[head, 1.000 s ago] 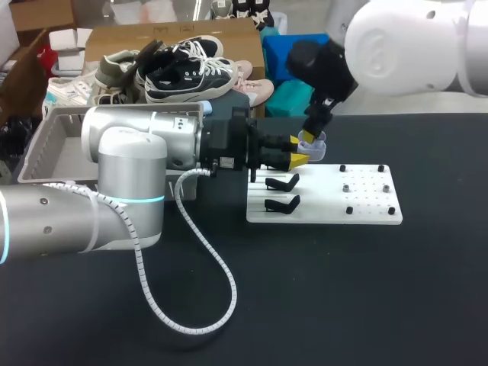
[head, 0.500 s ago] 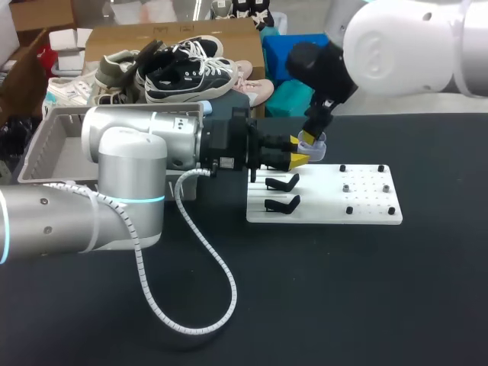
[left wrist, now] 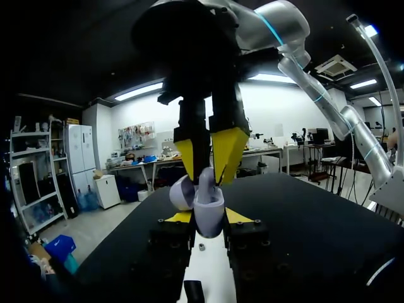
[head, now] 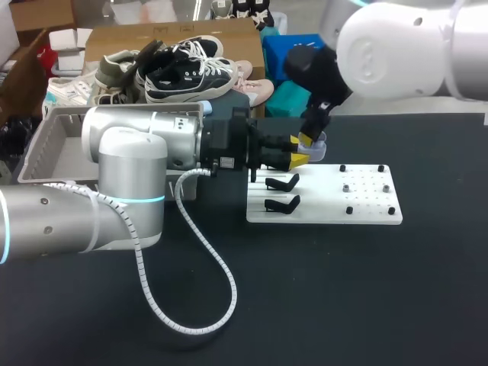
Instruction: Pick up each earbud case from the left stands, insert the matching earbuds, close the lid, and place the case in the box.
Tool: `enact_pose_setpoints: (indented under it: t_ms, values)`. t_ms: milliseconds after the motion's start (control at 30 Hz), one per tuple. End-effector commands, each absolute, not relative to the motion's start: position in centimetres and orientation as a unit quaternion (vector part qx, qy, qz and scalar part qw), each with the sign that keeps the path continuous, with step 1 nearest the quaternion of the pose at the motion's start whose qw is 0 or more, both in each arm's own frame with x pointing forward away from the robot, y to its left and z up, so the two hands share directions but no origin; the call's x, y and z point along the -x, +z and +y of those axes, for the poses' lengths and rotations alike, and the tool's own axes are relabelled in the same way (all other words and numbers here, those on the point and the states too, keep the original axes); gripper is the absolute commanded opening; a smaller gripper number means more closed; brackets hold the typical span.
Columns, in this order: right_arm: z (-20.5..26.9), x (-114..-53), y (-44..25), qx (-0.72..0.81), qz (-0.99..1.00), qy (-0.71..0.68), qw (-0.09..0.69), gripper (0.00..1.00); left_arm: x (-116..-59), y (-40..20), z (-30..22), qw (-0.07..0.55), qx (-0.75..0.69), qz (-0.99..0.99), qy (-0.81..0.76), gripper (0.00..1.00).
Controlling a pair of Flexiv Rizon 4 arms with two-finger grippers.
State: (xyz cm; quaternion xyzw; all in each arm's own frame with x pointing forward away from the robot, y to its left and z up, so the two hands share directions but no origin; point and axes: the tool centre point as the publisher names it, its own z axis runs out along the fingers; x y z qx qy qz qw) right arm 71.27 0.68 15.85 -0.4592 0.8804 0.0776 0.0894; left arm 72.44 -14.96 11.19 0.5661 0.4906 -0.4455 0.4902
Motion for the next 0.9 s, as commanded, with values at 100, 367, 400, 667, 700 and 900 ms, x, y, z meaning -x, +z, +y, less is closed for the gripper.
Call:
enact_pose_setpoints:
  t_ms: [100, 367, 400, 667, 700, 900]
  values:
    - [0.8, -71.3, 15.9, 0.460, 0.880, 0.077, 0.091, 0.03, -72.4, 11.1, -14.9, 0.492, -0.566, 0.490, -0.445, 0.00]
    - [0.7, -71.2, 15.9, 0.463, 0.878, 0.078, 0.092, 0.20, -72.4, 11.1, -14.9, 0.492, -0.566, 0.490, -0.445, 0.00]
    - [0.7, -71.2, 15.9, 0.463, 0.878, 0.078, 0.092, 0.23, -72.4, 11.1, -14.9, 0.492, -0.566, 0.490, -0.445, 0.00]
    - [0.5, -71.3, 16.0, 0.462, 0.878, 0.079, 0.096, 0.32, -72.4, 11.1, -14.9, 0.492, -0.566, 0.490, -0.445, 0.00]
    - [0.5, -71.2, 16.0, 0.462, 0.878, 0.078, 0.096, 0.32, -72.4, 11.1, -14.9, 0.492, -0.566, 0.490, -0.445, 0.00]
    - [0.4, -70.9, 17.4, 0.463, 0.875, 0.081, 0.115, 0.33, -72.4, 11.1, -14.9, 0.492, -0.566, 0.490, -0.445, 0.00]
